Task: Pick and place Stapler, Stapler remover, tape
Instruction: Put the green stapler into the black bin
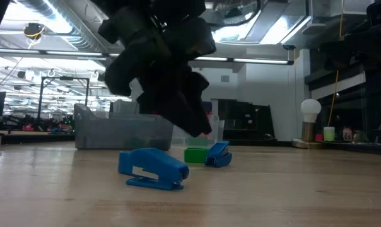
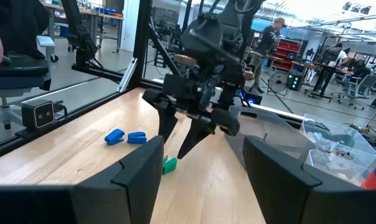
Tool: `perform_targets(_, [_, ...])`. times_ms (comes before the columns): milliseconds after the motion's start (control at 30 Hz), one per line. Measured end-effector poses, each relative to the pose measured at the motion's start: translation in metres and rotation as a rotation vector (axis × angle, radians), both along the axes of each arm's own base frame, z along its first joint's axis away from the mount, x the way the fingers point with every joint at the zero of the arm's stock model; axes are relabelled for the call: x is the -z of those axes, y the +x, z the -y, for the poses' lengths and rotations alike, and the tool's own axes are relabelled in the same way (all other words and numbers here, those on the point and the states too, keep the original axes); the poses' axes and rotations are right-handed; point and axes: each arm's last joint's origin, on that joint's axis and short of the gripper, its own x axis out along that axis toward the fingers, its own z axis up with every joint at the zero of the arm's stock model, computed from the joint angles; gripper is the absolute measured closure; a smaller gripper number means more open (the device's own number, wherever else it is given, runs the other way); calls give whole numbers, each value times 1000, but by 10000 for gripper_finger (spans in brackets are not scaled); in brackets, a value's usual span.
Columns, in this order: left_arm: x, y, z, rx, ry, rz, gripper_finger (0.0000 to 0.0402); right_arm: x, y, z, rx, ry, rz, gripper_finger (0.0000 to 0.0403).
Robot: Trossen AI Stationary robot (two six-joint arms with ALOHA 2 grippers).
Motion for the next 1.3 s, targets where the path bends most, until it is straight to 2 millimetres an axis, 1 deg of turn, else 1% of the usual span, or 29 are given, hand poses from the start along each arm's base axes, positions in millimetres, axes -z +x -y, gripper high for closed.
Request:
perform_targets(200, [13,4,2,-4,-21,-10,192,0,0,0,0,0,0,178])
perform_targets(333, [28,6,2,0,1,-46,192,0,0,0,0,0,0,178])
perform_targets(500, [31,6,3,8,1,-51,196,0,0,0,0,0,0,178])
perform_targets(633, [30,6,5,15,-2,-51,228,0,0,0,0,0,0,178])
perform_targets(767, [31,5,5,7,-13,-61,282,0,0,0,0,0,0,178])
perform_targets(900, [31,4,6,-18,-69,-81,338,0,0,0,0,0,0,178])
perform_targets(1167, [30,2,4,-16,-74,-101,343,0,0,0,0,0,0,178])
perform_targets(1300, [30,3,0,-22,-70,-95,343,0,0,0,0,0,0,178])
